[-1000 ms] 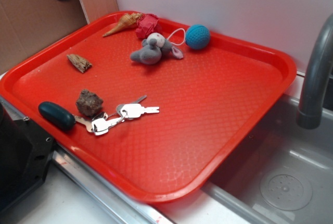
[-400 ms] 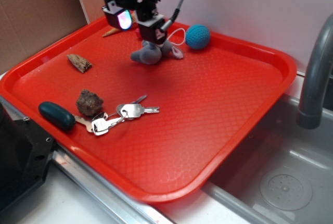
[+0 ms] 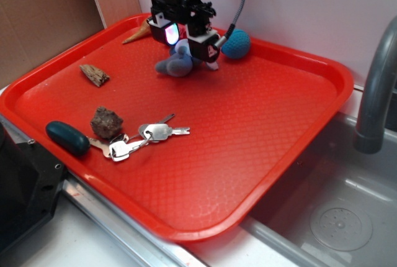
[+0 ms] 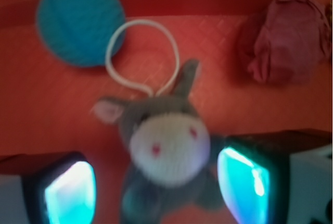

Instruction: Grab the gray animal.

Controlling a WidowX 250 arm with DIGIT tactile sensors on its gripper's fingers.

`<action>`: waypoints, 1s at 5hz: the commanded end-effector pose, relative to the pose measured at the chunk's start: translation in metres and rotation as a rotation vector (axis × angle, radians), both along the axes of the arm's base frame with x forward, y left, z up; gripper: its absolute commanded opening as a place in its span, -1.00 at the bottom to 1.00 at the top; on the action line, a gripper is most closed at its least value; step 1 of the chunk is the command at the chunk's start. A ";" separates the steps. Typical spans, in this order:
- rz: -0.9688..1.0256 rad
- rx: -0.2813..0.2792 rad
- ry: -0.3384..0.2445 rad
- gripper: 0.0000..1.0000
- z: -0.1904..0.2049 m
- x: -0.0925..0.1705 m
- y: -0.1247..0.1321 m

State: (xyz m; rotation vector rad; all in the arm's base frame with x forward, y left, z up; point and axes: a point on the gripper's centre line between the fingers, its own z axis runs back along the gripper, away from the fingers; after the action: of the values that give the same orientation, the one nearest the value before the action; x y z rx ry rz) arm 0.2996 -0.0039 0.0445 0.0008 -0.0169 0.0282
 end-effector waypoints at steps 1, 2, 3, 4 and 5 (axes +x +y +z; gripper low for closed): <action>0.012 0.050 -0.016 1.00 -0.013 0.011 0.012; 0.034 0.108 -0.032 -0.54 -0.017 0.005 0.015; 0.068 0.081 -0.066 -1.00 0.014 -0.014 0.029; 0.074 0.033 -0.087 -1.00 0.062 -0.045 0.051; 0.145 0.058 -0.079 -1.00 0.110 -0.078 0.053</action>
State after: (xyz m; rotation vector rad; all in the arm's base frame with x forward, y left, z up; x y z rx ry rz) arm 0.2148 0.0475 0.1433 0.0391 -0.0452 0.1621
